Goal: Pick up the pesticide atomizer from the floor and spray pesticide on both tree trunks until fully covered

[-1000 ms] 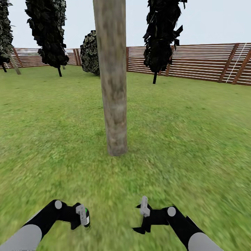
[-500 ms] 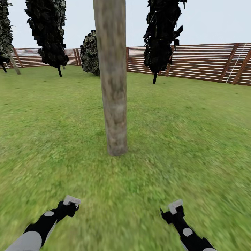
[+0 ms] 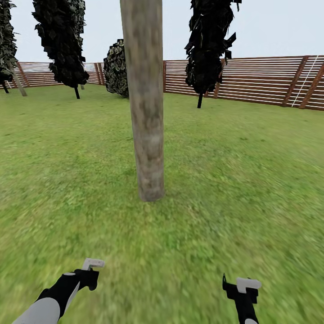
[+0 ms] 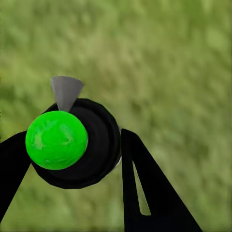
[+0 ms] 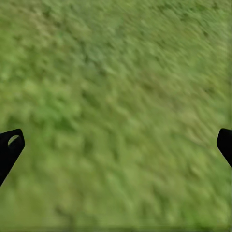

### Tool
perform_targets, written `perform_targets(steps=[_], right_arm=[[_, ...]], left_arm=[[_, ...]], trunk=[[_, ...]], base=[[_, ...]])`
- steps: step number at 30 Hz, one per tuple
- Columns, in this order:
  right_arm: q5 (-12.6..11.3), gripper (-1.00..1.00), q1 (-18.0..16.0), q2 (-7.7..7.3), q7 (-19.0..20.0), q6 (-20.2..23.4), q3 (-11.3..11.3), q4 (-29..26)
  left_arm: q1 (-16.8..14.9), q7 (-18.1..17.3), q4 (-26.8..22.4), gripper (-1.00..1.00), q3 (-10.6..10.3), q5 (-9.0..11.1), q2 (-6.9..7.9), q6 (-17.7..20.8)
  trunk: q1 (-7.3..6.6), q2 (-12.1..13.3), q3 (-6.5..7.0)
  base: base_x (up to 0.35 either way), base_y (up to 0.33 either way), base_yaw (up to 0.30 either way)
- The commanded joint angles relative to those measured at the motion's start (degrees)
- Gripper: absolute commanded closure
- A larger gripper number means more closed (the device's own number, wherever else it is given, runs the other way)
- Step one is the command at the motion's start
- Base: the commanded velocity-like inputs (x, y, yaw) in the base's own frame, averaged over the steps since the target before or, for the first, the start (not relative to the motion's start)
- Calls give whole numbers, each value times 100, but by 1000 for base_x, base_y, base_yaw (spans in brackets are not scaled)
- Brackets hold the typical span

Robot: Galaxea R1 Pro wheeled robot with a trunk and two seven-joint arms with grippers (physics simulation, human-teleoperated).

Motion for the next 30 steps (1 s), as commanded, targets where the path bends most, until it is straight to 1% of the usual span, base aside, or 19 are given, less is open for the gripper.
perform_targets(steps=[1, 5, 7, 11, 15, 19, 20, 23, 25, 27, 30], right_arm=[[60, -100, 46, 6, -25, -14, -30, 11], [41, -100, 81, 21, -31, -14, -32, 12], [37, -100, 83, 23, -31, -15, -31, 12], [41, -100, 84, 36, -31, -15, -26, 12], [41, -100, 84, 34, -31, -15, -26, 12], [42, -100, 84, 31, -31, -15, -33, 12], [42, -100, 84, 31, -31, -15, -33, 12], [42, -100, 84, 30, -31, -15, -34, 12], [42, -100, 84, 28, -31, -15, -34, 12], [42, -100, 84, 23, -31, -15, -34, 12], [42, -100, 84, 22, -35, -15, -34, 12]], left_arm=[[-14, -45, -21, 100, 49, -31, -10, 29], [-51, -45, -25, 100, 50, -37, -19, 42], [-64, -45, -25, 100, 50, -36, -21, 117], [-133, -45, -30, 100, 47, -31, -35, 543], [-298, -45, -33, 100, 41, -63, -112, 761], [-512, -53, -34, 100, 33, -67, -205, 1286], [-555, -53, -34, 100, 33, -67, -227, 1351], [-593, -54, -34, 100, 16, -67, -314, 1417], [-610, -55, -34, 100, 1, -67, -324, 1429], [-704, -59, -115, 100, -11, -71, -316, 1449], [-779, -66, -233, 100, -6, -63, -341, 1689]], trunk=[[-1, -2, -5], [-1, -2, -5], [-1, -2, -5], [-1, -2, -5], [-1, -2, -5], [-1, -2, -5], [-1, -2, -5], [-1, -2, -5], [-1, -2, -5], [-1, -2, -5], [-1, -2, -5]], base=[[111, -21, 0], [240, -117, 0], [266, -138, 0], [271, -143, 0], [273, -146, -15], [273, -150, -202], [273, -158, -264], [275, -160, -273], [294, -143, -277], [244, -39, -277], [47, -2, -159]])
